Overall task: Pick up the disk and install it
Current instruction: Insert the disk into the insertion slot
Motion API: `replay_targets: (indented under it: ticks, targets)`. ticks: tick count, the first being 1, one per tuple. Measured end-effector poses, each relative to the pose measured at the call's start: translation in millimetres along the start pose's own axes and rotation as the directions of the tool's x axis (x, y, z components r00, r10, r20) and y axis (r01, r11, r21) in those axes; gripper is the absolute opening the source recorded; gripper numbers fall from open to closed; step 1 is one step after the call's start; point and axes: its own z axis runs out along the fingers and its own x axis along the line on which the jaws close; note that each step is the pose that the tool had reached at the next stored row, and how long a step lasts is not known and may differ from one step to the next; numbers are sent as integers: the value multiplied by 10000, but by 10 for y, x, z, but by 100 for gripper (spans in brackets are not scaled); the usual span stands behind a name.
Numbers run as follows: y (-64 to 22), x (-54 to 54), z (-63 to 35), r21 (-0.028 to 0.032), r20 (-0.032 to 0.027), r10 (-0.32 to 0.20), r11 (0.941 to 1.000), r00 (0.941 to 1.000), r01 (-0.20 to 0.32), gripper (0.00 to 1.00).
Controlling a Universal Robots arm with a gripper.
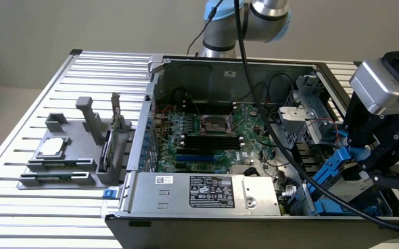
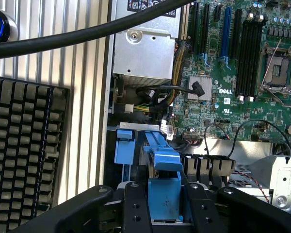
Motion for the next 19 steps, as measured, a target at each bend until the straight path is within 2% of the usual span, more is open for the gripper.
replay_targets:
  ticks: [19]
  targets:
    - [0, 0, 0, 0, 0, 0, 10000, 10000, 0, 32]
